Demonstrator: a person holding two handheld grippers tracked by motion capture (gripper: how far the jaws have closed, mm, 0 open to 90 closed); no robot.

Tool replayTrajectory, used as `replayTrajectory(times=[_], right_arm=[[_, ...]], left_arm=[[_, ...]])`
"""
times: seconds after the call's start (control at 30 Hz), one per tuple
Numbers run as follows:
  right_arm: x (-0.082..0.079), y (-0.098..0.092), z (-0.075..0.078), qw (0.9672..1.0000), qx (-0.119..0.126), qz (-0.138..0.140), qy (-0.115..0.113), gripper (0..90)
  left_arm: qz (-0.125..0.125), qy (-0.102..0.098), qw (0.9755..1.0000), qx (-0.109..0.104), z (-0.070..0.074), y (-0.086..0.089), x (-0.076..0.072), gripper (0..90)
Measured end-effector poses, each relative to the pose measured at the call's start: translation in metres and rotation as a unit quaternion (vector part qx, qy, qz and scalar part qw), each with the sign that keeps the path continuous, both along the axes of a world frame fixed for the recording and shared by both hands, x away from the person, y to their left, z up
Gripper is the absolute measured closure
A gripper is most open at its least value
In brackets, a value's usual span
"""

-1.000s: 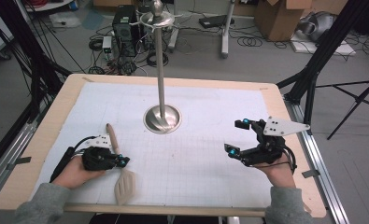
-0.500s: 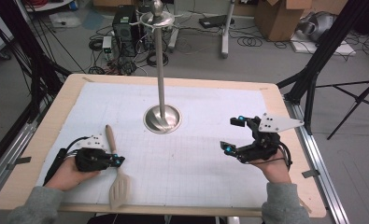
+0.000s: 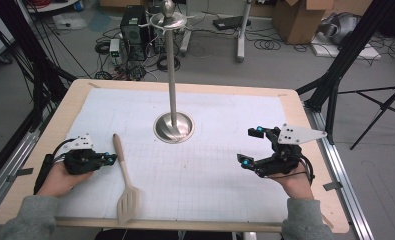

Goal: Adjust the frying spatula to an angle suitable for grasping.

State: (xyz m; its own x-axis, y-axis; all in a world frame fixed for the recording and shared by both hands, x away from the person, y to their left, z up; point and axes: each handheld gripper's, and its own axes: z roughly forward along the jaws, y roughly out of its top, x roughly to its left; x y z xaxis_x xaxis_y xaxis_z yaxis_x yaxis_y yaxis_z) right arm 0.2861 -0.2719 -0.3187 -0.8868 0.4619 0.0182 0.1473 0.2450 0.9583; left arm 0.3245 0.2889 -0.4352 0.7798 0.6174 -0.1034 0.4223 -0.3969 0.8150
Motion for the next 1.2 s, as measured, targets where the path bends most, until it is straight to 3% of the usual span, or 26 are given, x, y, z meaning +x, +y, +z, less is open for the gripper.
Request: replayTrajectory(times=[0.4,0.6,0.87,1.2], right_arm=[[-0.010,-0.010,0.001,0.9999,-0.001,-0.012,-0.006,11.2],[-0.017,-0.016,0.001,0.9997,-0.002,-0.022,-0.002,11.2],[-0.023,-0.021,0.001,0.9995,-0.002,-0.031,-0.004,11.2],[-0.028,-0.027,0.000,0.9992,-0.001,-0.040,-0.005,11.2]], left_arm=[[0.020,0.016,0.9994,0.023,-0.011,0.004,0.013,89.7],[0.010,0.010,0.9994,0.031,-0.010,-0.002,0.017,89.8],[0.003,-0.007,0.9997,0.024,-0.007,-0.012,0.021,89.8],[-0.001,-0.011,0.9995,0.031,-0.007,-0.024,0.025,89.8]])
